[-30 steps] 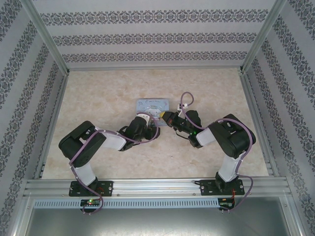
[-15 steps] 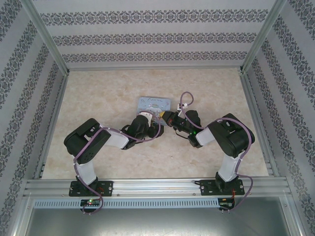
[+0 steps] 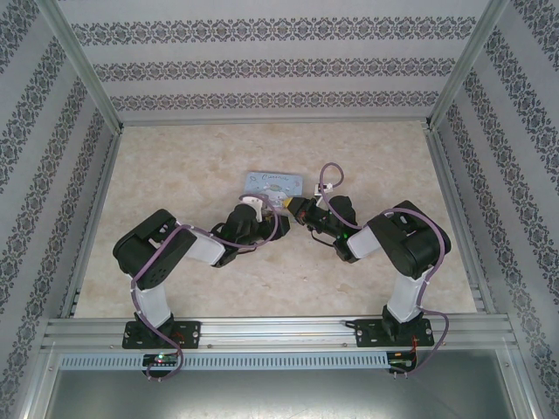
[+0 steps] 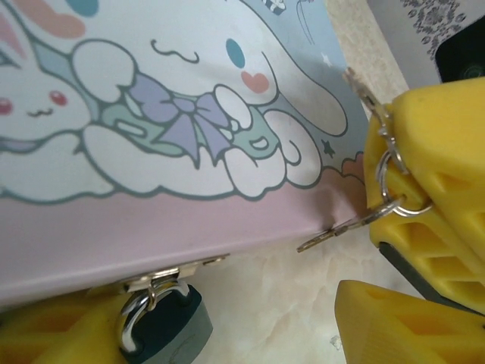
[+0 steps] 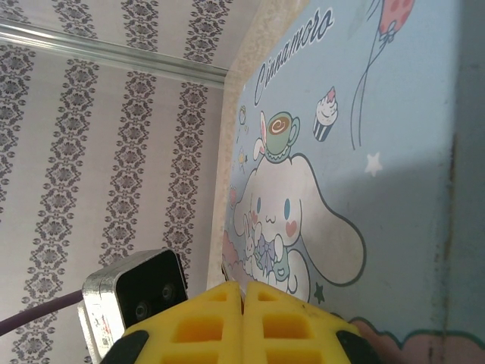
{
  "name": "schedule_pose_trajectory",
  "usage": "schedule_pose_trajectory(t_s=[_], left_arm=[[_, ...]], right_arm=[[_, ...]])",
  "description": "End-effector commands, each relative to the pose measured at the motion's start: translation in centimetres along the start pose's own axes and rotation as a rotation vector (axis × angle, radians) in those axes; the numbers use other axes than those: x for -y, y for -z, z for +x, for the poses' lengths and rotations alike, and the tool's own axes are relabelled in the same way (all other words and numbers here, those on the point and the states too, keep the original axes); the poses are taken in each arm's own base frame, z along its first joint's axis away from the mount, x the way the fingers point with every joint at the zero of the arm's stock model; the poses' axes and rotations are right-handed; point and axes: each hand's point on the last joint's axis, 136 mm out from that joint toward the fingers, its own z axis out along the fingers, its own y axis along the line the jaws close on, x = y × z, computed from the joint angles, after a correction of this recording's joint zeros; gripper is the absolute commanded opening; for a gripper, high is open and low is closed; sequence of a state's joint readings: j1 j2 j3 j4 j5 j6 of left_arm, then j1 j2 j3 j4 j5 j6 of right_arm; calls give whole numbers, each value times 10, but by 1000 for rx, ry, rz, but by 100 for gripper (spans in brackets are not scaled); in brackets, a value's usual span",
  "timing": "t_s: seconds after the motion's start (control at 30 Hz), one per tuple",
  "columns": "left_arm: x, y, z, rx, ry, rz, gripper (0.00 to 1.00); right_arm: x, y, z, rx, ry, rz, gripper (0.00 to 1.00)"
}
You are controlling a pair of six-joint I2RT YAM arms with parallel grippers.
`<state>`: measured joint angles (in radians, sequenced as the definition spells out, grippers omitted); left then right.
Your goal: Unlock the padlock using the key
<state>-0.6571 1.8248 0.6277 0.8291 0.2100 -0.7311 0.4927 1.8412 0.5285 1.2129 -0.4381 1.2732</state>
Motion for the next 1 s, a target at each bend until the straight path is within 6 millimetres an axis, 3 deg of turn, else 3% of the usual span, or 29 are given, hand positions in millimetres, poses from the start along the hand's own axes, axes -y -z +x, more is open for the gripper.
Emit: schedule_pose_trajectory(t_s=[0.0, 0.17, 0.37, 0.63, 0.97], left_arm=[[12, 4, -18, 77, 58, 84, 67], [11, 8, -16, 84, 81, 93, 65], [10, 9, -13, 76, 78, 89, 54], [2, 6, -8, 54, 81, 55, 53], [-9, 4, 1, 41, 88, 20, 43]], right_arm=[[23, -1, 4, -18, -34, 69, 0], [25, -1, 4, -19, -37, 72, 0], [26, -2, 4, -17, -42, 72, 0], [25, -2, 3, -15, -44, 69, 0], [25, -3, 3, -14, -47, 68, 0]])
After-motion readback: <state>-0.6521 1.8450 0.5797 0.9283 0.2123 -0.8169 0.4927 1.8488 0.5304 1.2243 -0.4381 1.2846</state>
